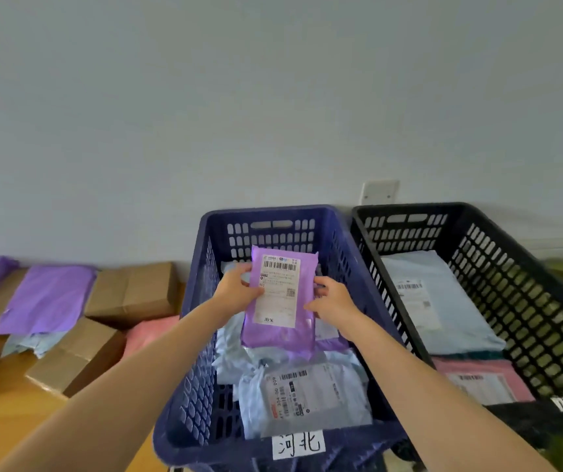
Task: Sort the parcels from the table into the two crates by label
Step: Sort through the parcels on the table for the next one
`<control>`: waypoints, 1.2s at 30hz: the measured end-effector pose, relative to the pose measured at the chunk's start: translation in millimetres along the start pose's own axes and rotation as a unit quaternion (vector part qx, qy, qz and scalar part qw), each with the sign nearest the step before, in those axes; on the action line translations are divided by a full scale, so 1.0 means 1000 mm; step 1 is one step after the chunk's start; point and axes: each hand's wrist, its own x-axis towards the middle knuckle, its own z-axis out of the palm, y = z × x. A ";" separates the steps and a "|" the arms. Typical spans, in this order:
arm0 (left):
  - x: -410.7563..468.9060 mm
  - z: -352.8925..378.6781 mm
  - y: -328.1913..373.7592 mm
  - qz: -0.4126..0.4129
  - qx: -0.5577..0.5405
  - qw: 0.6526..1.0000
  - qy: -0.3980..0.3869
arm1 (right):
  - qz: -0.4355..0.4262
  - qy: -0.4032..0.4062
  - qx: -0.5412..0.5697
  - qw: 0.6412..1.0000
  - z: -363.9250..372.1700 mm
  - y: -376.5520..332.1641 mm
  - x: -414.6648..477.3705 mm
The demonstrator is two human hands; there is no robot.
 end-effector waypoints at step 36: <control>0.057 0.055 -0.084 -0.132 0.267 0.955 -0.002 | -0.104 -0.003 -0.348 0.932 0.061 0.065 0.058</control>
